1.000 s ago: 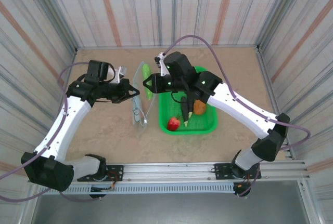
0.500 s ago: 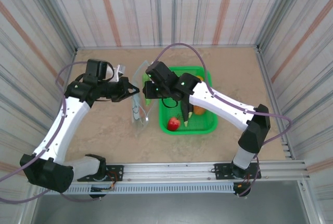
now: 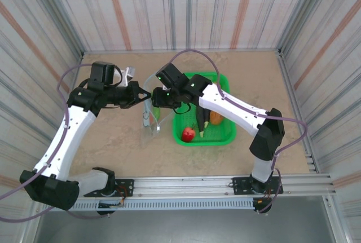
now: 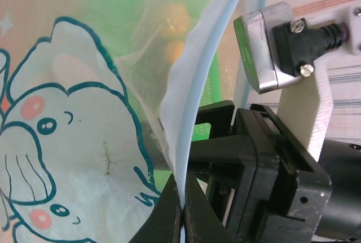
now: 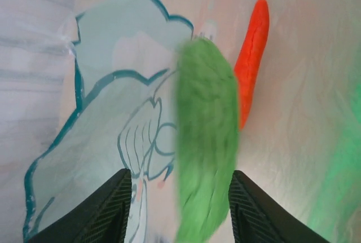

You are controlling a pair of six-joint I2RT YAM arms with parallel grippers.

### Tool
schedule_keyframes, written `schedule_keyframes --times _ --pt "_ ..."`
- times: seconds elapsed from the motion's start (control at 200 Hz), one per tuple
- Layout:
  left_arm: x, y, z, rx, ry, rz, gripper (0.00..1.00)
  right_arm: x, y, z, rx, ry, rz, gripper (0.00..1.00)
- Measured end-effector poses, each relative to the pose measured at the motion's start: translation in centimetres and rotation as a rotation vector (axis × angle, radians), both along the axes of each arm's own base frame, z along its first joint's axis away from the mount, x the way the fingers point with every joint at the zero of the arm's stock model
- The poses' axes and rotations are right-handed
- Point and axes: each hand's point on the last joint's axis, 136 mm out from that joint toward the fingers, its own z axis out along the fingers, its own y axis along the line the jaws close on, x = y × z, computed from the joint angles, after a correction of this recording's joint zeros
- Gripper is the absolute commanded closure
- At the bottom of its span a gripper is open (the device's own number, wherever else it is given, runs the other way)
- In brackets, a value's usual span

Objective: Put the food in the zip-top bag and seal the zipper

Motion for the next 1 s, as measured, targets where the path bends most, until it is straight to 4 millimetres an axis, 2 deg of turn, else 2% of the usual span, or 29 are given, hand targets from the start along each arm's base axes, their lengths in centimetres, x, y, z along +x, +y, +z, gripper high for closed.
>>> schedule_keyframes --times 0.381,0.486,0.751,0.917,1.002 --pt "-0.1 0.0 -0.4 0.003 0.009 0.001 1.0 0.1 0.4 0.2 0.048 0.014 0.002 0.49" --pt "0.0 0.1 -0.9 0.013 0.019 0.007 1.0 0.1 0.0 1.1 0.05 -0.015 -0.001 0.49" --pt "0.1 0.6 -1.8 0.043 0.031 0.033 1.0 -0.1 -2.5 6.1 0.087 -0.135 0.014 0.52" --pt "0.2 0.8 -1.9 0.051 0.031 0.04 1.0 0.2 -5.4 9.6 0.13 -0.197 -0.015 0.55" --pt "0.1 0.8 -2.0 0.055 0.038 0.041 1.0 0.6 -7.5 11.3 0.149 -0.236 -0.044 0.57"
